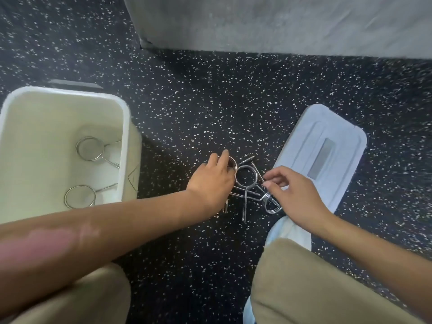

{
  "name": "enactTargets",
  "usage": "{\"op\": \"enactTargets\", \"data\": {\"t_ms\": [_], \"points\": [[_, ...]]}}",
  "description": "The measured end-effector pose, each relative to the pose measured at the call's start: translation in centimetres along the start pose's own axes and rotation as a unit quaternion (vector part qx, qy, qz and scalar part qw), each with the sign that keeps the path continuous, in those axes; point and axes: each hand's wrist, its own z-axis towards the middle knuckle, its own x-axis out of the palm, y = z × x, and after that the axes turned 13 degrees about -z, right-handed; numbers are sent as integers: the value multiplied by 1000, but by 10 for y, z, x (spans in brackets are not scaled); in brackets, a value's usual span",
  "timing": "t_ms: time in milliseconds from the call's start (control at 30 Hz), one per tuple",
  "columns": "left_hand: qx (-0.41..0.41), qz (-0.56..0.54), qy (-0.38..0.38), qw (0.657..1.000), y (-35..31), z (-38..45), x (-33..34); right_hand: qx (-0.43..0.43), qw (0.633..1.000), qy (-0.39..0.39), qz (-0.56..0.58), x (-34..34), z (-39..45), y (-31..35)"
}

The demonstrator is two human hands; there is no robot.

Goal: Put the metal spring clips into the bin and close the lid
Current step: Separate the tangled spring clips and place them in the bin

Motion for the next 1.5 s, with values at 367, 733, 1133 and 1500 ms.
{"op": "enactTargets", "data": {"t_ms": [367,733,1133,1500], "points": [[-7,-15,-70,997,19,0,-9,3,1000,-17,10,6,4,-4],[-54,-279,-205,936,60,-68,-62,-119,985,-3,-124,33,27,40],[-51,-628,-208,748,81,-135,-79,-275,874,19,-400,79,55,72],[-27,-696,-197,690,123,-182,-79,-285,944,-10,-165,61,47,119]]}}
